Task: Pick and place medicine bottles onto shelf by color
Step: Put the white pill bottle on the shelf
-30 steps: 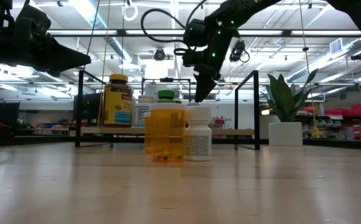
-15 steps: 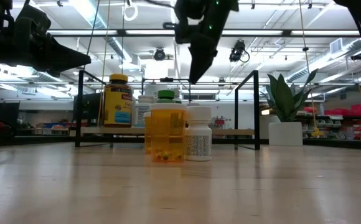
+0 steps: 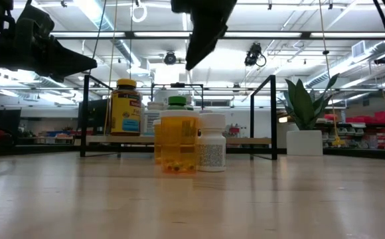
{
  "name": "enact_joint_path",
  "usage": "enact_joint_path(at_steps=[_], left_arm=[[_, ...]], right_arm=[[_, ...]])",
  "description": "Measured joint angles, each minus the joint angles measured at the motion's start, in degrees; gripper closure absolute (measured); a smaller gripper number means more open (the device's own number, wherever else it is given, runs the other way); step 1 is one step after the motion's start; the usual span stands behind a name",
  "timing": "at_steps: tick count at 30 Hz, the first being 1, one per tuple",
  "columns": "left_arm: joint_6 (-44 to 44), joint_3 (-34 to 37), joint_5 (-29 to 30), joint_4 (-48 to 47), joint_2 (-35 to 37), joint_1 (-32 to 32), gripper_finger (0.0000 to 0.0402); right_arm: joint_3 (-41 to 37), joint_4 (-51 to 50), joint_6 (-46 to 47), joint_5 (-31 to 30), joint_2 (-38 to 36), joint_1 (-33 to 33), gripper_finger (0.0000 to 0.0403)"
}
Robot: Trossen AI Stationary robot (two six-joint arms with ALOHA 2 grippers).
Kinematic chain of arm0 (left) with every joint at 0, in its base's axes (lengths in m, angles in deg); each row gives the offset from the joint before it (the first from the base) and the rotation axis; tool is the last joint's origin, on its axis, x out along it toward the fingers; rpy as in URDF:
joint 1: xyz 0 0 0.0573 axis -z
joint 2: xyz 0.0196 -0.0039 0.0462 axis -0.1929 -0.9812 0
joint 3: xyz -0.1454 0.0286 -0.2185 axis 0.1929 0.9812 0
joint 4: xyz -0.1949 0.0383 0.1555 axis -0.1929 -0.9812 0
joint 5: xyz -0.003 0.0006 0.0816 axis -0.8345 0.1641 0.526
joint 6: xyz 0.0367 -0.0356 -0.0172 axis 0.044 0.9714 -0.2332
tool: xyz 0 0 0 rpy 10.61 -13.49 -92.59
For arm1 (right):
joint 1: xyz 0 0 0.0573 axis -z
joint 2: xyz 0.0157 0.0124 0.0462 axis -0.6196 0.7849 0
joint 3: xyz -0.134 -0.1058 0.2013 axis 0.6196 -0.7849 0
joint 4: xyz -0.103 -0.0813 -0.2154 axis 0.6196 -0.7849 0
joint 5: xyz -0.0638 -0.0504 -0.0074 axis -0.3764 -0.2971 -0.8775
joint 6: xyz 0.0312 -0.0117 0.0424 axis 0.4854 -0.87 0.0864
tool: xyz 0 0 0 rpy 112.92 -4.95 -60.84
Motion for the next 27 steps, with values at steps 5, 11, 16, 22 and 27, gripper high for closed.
enact_joint_path(at_steps=[5, 11, 16, 22, 27], left_arm=[[0.0, 0.0, 0.0, 0.0, 0.0, 0.0, 0.0338], [0.0, 0.0, 0.0, 0.0, 0.0, 0.0, 0.0338], [0.0, 0.0, 0.0, 0.0, 0.0, 0.0, 0.0340], [0.0, 0.0, 0.0, 0.0, 0.0, 0.0, 0.0346], [0.0, 0.0, 0.0, 0.0, 0.0, 0.0, 0.0339]], right_arm=[[0.0, 1.7, 1.7, 0.2, 0.0, -3.9, 0.0080], [-2.7, 4.9, 1.9, 0.1, -0.1, -8.1, 0.0080], [-5.4, 6.4, 3.4, -0.5, -0.1, -10.3, 0.0080], [-7.7, 7.1, 4.7, -1.1, 0.0, -12.1, 0.0080], [-9.1, 8.9, 4.7, -1.1, 0.0, -13.1, 0.0080]])
